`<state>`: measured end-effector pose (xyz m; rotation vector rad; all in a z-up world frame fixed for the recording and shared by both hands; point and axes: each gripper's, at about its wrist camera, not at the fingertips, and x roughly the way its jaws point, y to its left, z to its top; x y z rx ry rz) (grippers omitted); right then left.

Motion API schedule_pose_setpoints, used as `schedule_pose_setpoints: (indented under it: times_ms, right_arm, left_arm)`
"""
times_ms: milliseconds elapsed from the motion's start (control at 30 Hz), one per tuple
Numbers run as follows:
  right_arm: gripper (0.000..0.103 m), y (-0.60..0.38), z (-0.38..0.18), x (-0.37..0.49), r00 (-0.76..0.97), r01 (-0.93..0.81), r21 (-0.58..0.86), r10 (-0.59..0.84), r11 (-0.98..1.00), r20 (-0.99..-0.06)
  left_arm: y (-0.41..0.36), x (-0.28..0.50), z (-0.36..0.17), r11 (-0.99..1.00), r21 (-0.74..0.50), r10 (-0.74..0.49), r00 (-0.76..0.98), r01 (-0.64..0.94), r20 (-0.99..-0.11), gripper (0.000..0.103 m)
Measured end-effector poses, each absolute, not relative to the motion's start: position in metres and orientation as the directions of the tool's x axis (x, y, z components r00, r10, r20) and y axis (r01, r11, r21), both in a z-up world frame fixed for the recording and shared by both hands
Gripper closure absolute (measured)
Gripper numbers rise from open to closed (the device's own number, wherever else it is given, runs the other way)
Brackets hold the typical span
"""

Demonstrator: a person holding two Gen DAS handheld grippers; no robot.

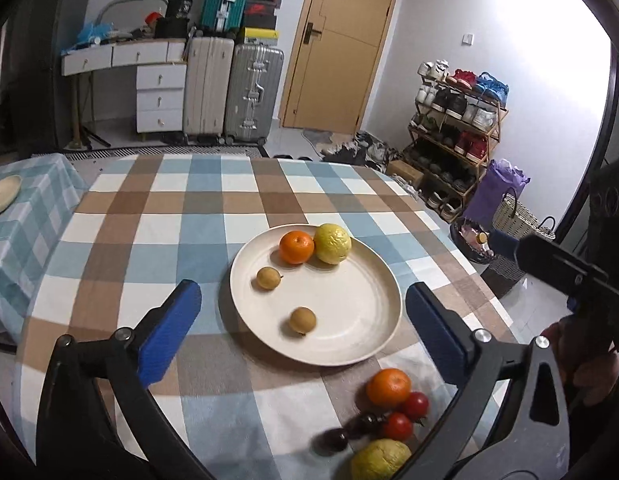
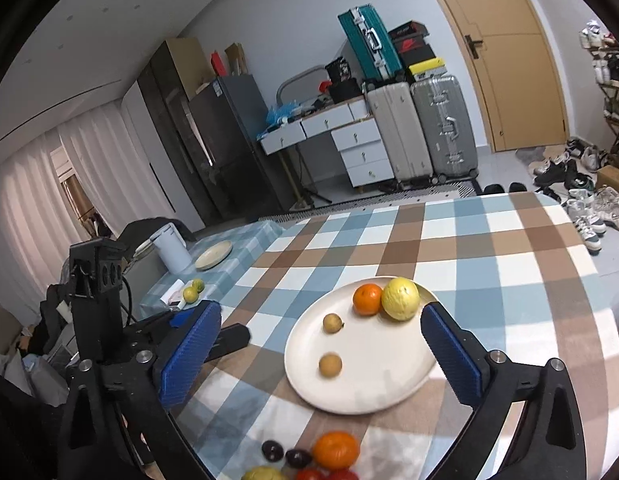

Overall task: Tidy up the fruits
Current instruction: 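Withdraw both grippers from the plate back toward the remaining fruits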

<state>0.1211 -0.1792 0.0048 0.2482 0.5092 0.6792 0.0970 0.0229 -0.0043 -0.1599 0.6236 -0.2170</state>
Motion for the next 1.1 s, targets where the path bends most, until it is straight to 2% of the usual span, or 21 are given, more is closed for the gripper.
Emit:
schedule_pose_setpoints:
  times_ms: [367, 600, 800, 1100]
  right_arm:
    - [0.0, -0.195, -0.006, 0.049, 0.717, -0.517, 0.324, 0.608, 0.792, -0.342]
    - [0.0, -0.201, -0.024, 0.03, 0.714, -0.477, 0.364, 0.595, 0.8, -0.37]
    - [0.0, -0.197, -0.04, 0.019, 0.705, -0.466, 0.361, 0.586, 0.808, -0.4]
    - [0.0, -0.196, -0.061, 0.014, 0.694, -0.438, 0.362, 0.566, 0.823, -0.446]
  left_arm:
    - [0.009, 0.029, -0.002, 0.975, -0.181, -0.209, 0.801, 0.127, -0.561, 0.001]
    - [0.007, -0.004, -0.024, 0.969, -0.213, -0.228, 0.769, 0.123, -0.597, 0.001]
    - [0.0, -0.008, -0.055, 0.963, -0.238, -0.255, 0.711, 0.126, -0.655, 0.001]
    - [-0.012, -0.001, -0.078, 0.962, -0.237, -0.262, 0.68, 0.133, -0.685, 0.001]
